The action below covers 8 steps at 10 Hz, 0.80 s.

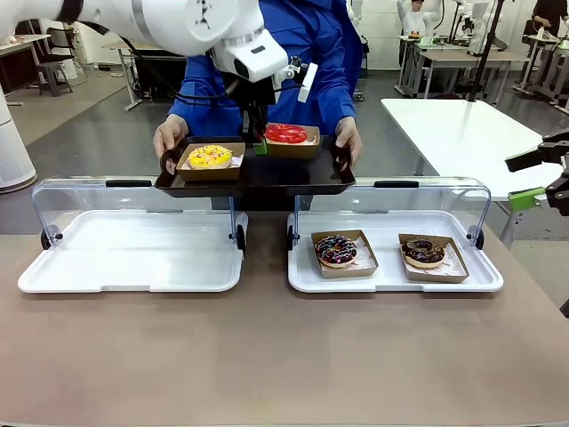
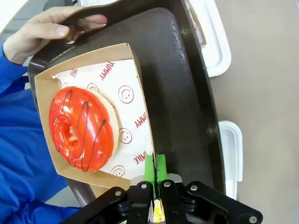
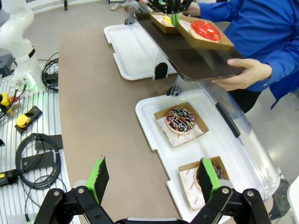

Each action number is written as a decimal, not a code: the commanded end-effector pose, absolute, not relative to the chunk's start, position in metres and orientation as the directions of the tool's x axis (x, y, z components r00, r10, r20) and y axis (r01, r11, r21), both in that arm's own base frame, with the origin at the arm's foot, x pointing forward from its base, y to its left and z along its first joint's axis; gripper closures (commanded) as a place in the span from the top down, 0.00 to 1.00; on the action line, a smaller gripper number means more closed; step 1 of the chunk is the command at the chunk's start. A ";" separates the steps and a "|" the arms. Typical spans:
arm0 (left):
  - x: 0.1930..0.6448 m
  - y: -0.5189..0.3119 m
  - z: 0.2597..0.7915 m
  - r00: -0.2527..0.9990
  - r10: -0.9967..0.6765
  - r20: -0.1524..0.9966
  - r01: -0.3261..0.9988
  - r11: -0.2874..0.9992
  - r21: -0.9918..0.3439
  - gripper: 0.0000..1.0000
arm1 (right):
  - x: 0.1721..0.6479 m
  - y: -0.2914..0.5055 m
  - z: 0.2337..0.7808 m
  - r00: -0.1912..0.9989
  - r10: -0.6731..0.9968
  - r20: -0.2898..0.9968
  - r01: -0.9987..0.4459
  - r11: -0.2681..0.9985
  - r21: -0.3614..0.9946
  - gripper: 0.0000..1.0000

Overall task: Provide the desired donut to the person.
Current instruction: Place the picked Paper togo box onto the Handle tray extended by the person.

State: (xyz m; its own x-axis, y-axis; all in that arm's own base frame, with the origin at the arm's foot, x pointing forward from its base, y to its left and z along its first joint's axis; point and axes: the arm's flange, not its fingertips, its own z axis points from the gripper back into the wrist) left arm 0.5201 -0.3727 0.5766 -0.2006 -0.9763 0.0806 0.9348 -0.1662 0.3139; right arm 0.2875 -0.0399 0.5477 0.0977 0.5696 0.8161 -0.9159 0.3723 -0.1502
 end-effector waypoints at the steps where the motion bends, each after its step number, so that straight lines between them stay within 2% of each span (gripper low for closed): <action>1: 0.523 -0.367 0.564 -0.197 -0.979 0.056 0.919 -0.164 0.359 0.01 | 0.291 -0.040 0.546 0.079 0.549 0.832 -0.921 0.360 -0.150 1.00; 3: 0.528 -0.369 0.558 -0.195 -0.978 0.076 0.940 -0.164 0.299 0.01 | 0.291 -0.040 0.546 0.079 0.549 0.832 -0.921 0.360 -0.150 1.00; 7: 0.530 -0.373 0.551 -0.224 -0.974 0.040 0.949 -0.209 0.237 0.01 | 0.291 -0.040 0.546 0.079 0.549 0.832 -0.921 0.360 -0.150 1.00; 8: 0.529 -0.374 0.553 -0.228 -0.972 0.046 0.943 -0.209 0.259 0.57 | 0.291 -0.040 0.546 0.079 0.549 0.832 -0.921 0.360 -0.150 1.00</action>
